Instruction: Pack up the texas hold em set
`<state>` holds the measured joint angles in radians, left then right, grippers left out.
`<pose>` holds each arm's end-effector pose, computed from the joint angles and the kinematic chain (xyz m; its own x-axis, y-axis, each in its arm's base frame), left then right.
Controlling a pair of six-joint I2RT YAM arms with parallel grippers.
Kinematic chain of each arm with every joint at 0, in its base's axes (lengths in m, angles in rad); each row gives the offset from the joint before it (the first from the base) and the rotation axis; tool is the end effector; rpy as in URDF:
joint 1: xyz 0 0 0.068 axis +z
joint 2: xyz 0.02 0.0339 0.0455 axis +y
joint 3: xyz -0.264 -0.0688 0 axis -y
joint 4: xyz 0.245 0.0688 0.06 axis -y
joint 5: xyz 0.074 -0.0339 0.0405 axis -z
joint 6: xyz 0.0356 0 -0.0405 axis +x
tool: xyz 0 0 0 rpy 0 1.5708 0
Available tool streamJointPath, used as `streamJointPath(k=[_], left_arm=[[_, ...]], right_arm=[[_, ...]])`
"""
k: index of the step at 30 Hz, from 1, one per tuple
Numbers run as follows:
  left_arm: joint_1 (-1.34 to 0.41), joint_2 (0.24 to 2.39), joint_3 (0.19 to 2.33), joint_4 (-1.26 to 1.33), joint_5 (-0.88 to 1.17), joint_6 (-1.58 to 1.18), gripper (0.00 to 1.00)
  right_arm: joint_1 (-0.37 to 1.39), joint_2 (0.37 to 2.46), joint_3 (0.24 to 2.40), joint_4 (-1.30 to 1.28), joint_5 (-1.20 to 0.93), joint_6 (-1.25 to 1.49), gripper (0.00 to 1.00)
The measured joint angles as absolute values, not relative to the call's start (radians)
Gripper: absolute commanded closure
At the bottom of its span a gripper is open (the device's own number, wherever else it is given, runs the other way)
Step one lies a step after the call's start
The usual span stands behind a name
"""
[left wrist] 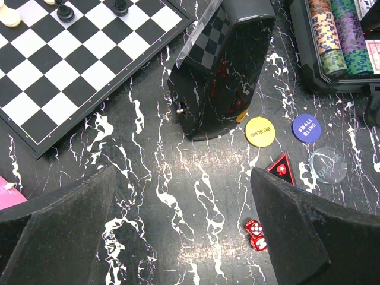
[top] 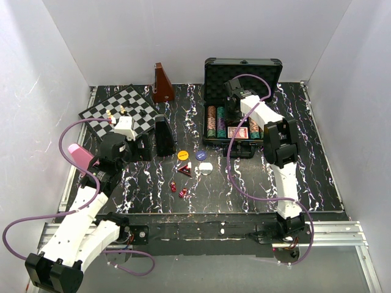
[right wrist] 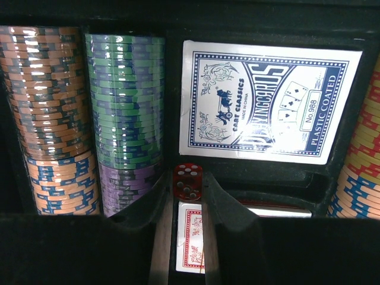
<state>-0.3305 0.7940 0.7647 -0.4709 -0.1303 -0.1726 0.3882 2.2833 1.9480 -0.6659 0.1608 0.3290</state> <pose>0.1694 -0.0532 0.3022 -0.4836 -0.0141 -0.8751 0.1328 0.9871 -0.0893 0.4673 0.1849 0.1974 -0.8326 0.0041 -0.5539 -0.0261 0.9986 0.0466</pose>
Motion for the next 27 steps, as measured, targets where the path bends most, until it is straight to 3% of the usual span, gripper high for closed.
streamJointPath(k=[7, 27], left_arm=[[-0.331, 0.794, 0.765, -0.471, -0.13, -0.173, 0.02], [-0.331, 0.795, 0.765, -0.471, -0.13, -0.172, 0.02]], right_arm=[[0.388, 2.284, 1.949, -0.669, 0.157, 0.339, 0.8], [0.387, 2.284, 1.951, -0.677, 0.169, 0.346, 0.6]])
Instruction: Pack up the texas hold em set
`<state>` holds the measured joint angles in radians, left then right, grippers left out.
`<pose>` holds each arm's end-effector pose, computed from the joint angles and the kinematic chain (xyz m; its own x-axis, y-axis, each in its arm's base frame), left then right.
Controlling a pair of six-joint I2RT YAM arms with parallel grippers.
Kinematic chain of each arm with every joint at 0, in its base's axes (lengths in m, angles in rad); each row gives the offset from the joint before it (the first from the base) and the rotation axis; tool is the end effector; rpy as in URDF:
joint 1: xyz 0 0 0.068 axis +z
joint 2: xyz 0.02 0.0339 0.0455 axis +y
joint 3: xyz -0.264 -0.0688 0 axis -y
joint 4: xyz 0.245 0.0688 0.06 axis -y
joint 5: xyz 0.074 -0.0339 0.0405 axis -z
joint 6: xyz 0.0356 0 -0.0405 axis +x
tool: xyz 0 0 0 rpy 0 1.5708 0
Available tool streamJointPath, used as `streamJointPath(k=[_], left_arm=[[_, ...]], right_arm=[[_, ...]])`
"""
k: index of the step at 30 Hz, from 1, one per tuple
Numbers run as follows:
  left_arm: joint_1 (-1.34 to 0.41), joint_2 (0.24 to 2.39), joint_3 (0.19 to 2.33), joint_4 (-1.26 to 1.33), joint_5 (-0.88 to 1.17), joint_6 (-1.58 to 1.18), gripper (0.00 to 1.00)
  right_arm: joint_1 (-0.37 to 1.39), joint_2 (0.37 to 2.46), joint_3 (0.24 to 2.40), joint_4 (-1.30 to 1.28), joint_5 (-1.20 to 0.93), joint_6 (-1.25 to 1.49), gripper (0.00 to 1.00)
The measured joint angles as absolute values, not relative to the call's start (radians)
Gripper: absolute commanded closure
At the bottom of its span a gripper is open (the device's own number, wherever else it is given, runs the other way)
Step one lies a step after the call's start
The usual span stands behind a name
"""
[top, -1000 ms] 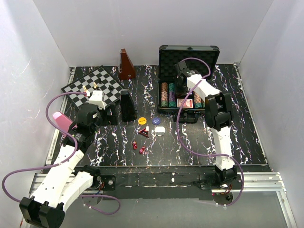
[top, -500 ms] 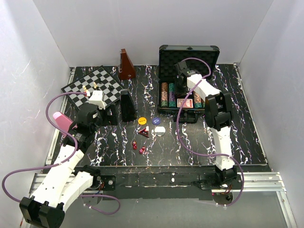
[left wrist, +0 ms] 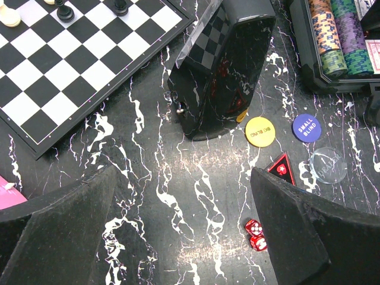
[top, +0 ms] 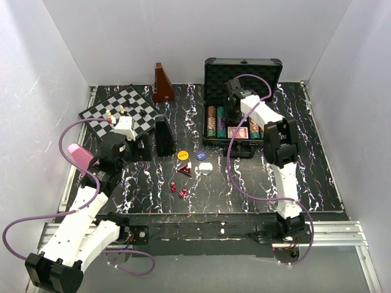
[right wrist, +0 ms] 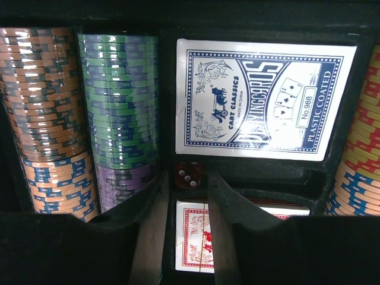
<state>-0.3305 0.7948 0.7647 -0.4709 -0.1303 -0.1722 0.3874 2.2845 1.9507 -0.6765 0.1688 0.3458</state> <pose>0.1695 -0.0533 0.3020 -0.4843 -0.0135 -0.8748 0.1330 0.9871 -0.0888 0.4670 0.1841 0.1971 -0.8360 0.0198 -0.5484 -0.0068 0.9989 0.0463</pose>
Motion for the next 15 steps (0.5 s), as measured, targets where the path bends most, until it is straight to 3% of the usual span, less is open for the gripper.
streamJointPath(k=[15], left_arm=[[-0.331, 0.795, 0.765, -0.471, -0.131, -0.173, 0.02]], right_arm=[[0.388, 2.283, 1.951, -0.679, 0.185, 0.34, 0.55]])
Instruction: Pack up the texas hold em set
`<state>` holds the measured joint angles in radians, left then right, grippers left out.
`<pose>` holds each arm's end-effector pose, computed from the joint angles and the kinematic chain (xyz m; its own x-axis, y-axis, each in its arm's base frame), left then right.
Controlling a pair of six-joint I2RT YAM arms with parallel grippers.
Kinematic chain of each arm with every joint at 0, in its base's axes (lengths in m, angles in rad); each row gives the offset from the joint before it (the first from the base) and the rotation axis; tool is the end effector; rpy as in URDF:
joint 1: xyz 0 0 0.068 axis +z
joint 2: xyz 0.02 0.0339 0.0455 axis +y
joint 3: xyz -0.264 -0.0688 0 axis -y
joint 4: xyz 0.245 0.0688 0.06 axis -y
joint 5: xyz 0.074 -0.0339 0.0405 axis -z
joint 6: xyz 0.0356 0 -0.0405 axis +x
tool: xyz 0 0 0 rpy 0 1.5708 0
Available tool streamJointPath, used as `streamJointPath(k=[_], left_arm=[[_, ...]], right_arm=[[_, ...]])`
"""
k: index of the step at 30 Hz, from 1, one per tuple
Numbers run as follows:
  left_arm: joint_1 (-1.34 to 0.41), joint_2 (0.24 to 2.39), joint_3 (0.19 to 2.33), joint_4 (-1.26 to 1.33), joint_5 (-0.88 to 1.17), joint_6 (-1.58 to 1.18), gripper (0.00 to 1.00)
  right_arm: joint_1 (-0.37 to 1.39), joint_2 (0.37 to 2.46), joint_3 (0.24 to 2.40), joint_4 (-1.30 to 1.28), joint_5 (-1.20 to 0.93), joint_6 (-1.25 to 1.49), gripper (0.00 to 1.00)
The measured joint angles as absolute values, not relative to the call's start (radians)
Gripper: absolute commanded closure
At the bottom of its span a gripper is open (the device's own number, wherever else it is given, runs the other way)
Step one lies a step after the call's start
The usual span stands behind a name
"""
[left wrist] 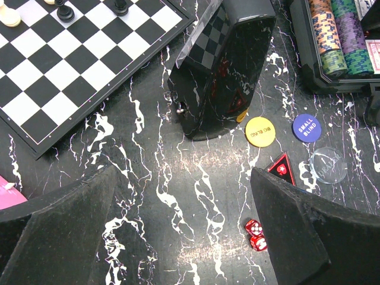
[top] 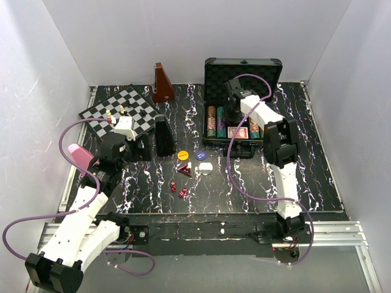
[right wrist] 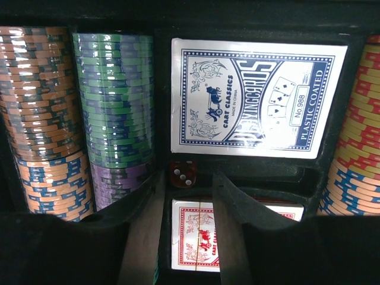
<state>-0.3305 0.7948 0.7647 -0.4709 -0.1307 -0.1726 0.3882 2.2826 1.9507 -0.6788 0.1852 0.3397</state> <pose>0.1695 -0.0533 0.3020 -0.4843 -0.0139 -0.8748 0.1324 0.9872 -0.0890 0.4667 0.1838 0.1980 -0.8332 0.0131 -0.5529 -0.0041 0.9995 0.0299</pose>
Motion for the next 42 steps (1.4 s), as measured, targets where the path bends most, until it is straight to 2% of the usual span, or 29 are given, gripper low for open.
streamJointPath(k=[6, 12, 19, 26, 34, 42], left_arm=[[-0.331, 0.795, 0.765, -0.471, -0.131, -0.173, 0.02], [-0.331, 0.795, 0.765, -0.471, -0.131, -0.173, 0.02], [-0.331, 0.795, 0.765, -0.471, -0.131, -0.172, 0.02], [-0.331, 0.795, 0.765, -0.471, -0.113, -0.172, 0.02], [-0.331, 0.778, 0.765, -0.467, -0.097, -0.171, 0.02], [-0.331, 0.778, 0.765, -0.466, -0.088, -0.171, 0.02]], right_arm=[[0.388, 2.24, 1.929, -0.682, 0.201, 0.328, 0.55], [0.388, 2.088, 1.853, -0.675, 0.207, 0.31, 0.58], [0.43, 1.756, 1.556, -0.573, 0.173, 0.287, 0.6], [0.632, 1.574, 1.348, -0.515, 0.139, 0.284, 0.61], [0.868, 1.579, 1.219, -0.454, 0.067, 0.359, 0.65], [1.02, 1.773, 1.252, -0.431, 0.064, 0.406, 0.65]])
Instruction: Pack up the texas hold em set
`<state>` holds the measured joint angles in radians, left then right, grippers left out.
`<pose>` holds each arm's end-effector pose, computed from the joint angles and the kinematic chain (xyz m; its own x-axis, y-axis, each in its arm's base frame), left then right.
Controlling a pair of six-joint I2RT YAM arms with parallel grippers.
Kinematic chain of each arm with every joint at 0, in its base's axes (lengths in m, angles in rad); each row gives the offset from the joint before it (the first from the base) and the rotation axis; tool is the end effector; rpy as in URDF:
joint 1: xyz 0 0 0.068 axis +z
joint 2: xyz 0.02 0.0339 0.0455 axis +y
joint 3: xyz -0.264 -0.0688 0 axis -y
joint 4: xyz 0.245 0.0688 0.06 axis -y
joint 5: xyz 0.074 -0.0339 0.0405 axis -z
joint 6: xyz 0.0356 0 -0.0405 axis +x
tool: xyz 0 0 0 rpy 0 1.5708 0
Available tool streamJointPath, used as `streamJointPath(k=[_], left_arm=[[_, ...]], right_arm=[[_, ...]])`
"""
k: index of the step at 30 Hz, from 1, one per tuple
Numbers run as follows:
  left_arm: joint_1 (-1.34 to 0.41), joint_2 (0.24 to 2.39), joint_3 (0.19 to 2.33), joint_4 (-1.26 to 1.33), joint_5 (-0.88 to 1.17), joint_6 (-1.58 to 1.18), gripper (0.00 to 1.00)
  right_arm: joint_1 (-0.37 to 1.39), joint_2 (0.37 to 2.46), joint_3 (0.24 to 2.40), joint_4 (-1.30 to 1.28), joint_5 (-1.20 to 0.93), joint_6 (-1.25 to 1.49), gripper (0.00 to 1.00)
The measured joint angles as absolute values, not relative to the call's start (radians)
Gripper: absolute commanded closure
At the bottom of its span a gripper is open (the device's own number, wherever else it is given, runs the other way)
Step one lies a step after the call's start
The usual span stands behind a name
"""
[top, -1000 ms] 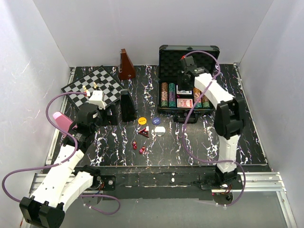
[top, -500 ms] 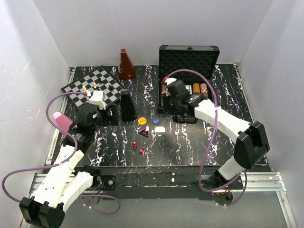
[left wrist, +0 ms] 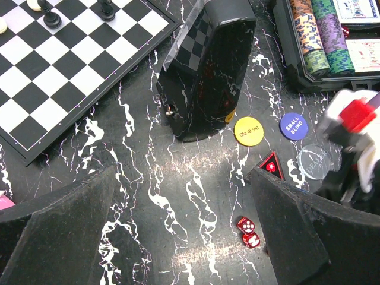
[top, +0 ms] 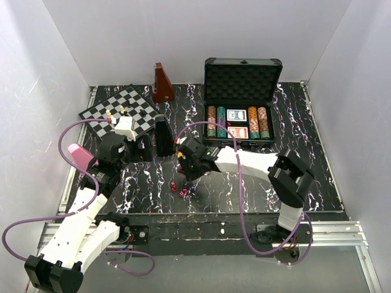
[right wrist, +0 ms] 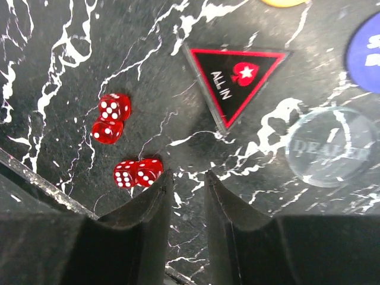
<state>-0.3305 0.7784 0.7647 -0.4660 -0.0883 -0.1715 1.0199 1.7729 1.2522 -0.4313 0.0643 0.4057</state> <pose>0.1665 -0.0538 0.3050 -0.4727 -0.0176 -0.8811 0.1711 0.9789 -0.1113 0.2003 0.3216 0.2131 -0.7197 -0.4190 -0.5536 -0.5951 0.7831 0.1808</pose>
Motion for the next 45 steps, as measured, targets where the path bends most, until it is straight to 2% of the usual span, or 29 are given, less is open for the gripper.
streamJointPath(k=[9, 45], left_arm=[[-0.331, 0.782, 0.765, -0.464, -0.089, -0.172, 0.02], [-0.331, 0.788, 0.765, -0.463, -0.088, -0.172, 0.02]], right_arm=[[1.097, 1.819, 1.292, -0.446, 0.067, 0.416, 0.61], [1.141, 1.907, 1.341, -0.506, 0.064, 0.429, 0.6]])
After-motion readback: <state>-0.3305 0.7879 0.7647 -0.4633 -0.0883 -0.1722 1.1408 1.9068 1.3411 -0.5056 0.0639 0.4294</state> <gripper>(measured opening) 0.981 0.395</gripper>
